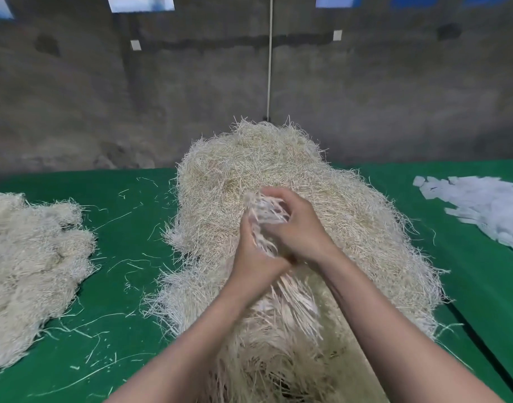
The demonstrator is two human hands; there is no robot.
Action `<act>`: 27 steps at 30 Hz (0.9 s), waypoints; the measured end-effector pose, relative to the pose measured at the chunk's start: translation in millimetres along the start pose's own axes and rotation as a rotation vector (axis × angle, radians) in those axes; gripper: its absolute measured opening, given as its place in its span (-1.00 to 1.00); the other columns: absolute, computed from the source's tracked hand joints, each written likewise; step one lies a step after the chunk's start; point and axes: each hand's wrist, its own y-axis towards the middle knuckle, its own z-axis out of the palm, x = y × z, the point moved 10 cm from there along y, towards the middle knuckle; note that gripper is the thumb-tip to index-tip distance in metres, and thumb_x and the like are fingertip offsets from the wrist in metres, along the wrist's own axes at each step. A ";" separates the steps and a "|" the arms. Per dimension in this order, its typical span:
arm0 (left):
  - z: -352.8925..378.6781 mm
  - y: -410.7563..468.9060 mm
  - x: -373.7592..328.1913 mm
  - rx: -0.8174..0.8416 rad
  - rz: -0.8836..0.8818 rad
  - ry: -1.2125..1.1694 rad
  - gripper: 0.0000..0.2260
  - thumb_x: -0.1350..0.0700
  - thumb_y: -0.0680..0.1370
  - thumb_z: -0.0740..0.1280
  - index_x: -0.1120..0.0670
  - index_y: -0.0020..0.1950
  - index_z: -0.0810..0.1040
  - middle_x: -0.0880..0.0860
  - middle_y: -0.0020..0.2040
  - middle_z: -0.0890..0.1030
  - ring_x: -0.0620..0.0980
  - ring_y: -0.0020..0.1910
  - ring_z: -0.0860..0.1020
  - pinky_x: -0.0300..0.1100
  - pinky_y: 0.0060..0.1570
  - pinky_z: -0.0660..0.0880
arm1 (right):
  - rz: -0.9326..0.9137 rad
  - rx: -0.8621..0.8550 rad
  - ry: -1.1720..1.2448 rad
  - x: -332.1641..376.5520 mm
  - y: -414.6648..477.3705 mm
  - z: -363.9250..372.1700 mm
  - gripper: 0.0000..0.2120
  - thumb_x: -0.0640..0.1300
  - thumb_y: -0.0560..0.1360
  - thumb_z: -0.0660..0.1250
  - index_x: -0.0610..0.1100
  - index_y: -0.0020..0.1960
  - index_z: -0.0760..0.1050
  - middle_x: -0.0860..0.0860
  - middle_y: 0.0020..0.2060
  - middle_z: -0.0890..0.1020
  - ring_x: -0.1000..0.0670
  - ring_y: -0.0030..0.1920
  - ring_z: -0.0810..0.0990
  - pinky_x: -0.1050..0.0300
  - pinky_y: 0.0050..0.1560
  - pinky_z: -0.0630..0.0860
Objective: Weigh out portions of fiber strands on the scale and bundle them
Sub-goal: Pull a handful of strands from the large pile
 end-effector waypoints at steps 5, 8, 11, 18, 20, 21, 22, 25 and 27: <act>-60.2 26.1 1.1 -0.222 -0.279 -0.151 -0.80 0.28 0.48 0.29 0.18 0.10 0.51 0.02 0.08 0.56 0.02 0.24 0.45 0.09 0.33 0.33 | 0.037 -0.209 0.062 -12.4 11.1 -54.6 -0.66 -0.34 0.42 0.35 -0.02 0.08 0.40 -0.03 -0.03 0.56 0.03 -0.04 0.57 0.14 -0.09 0.55; -76.0 32.8 -4.8 -0.274 -0.292 -0.201 -0.79 0.24 0.51 0.25 0.16 0.13 0.50 0.20 0.40 0.36 0.20 0.43 0.26 0.15 0.43 0.16 | -0.003 -0.079 -0.132 -44.5 2.1 -21.1 -0.73 0.01 0.41 0.40 -0.01 0.01 0.38 0.08 -0.02 0.49 0.09 -0.04 0.50 0.17 0.00 0.50; -72.7 39.5 -20.7 -0.281 -0.265 -0.312 -0.79 0.26 0.46 0.28 0.13 0.08 0.52 0.16 0.36 0.41 0.15 0.31 0.41 0.07 0.32 0.33 | 0.134 0.279 -0.522 -113.5 -19.7 47.8 -0.32 0.18 0.37 0.34 0.08 0.42 0.19 0.13 0.30 0.39 0.04 0.28 0.41 0.11 0.28 0.32; -102.9 37.6 -33.4 -0.390 -0.231 -0.341 -0.88 0.28 0.43 0.31 0.13 -0.06 0.52 0.13 0.42 0.32 0.12 0.37 0.30 0.05 0.39 0.19 | 0.109 0.227 -0.742 -137.0 -31.1 23.8 -0.33 0.23 0.37 0.36 0.16 0.42 0.22 0.06 0.39 0.34 0.02 0.34 0.34 -0.04 0.38 0.29; -97.2 37.6 -33.4 -0.361 -0.253 -0.402 -0.91 0.26 0.45 0.31 0.12 -0.08 0.52 0.13 0.39 0.34 0.12 0.33 0.34 0.02 0.30 0.26 | -0.045 0.024 -0.781 -89.7 -19.6 11.4 -0.41 0.20 0.31 0.39 0.13 0.30 0.36 0.07 0.29 0.35 0.02 0.30 0.31 -0.08 0.42 0.18; -92.3 37.6 -34.8 -0.339 -0.268 -0.425 -0.89 0.24 0.43 0.33 0.11 -0.07 0.51 0.12 0.34 0.38 0.12 0.24 0.39 0.00 0.23 0.31 | -0.101 -0.026 -0.814 -70.2 -14.7 13.9 -0.45 0.17 0.32 0.38 0.05 0.26 0.40 0.04 0.29 0.31 0.01 0.31 0.24 -0.06 0.44 0.10; -88.0 37.3 -35.2 -0.320 -0.289 -0.451 -0.84 0.22 0.40 0.35 0.10 -0.04 0.49 0.13 0.24 0.43 0.10 0.12 0.44 -0.02 0.14 0.35 | -0.137 -0.041 -0.835 -56.3 -9.9 20.1 -0.53 0.13 0.39 0.34 -0.04 0.23 0.42 0.02 0.33 0.23 0.00 0.36 0.15 -0.04 0.45 0.00; -72.3 38.1 -42.9 -0.196 -0.304 -0.530 -0.78 0.23 0.33 0.36 0.10 -0.05 0.50 0.12 -0.07 0.52 0.03 -0.19 0.51 -0.03 0.01 0.45 | -0.045 -0.020 -0.620 -43.0 4.8 29.1 -0.65 -0.22 0.60 0.12 -0.30 0.36 0.30 -0.17 0.50 0.00 -0.04 0.48 -0.01 0.36 0.42 -0.19; -67.2 38.0 -49.5 -0.119 -0.281 -0.534 -0.85 0.26 0.41 0.32 0.06 -0.08 0.51 0.08 -0.22 0.50 -0.02 -0.35 0.48 -0.10 -0.19 0.50 | 0.044 -0.021 -0.300 -36.0 12.3 23.7 -0.64 -0.39 0.60 0.03 -0.41 0.39 0.16 -0.27 0.40 0.22 0.01 0.34 0.27 0.67 0.10 0.17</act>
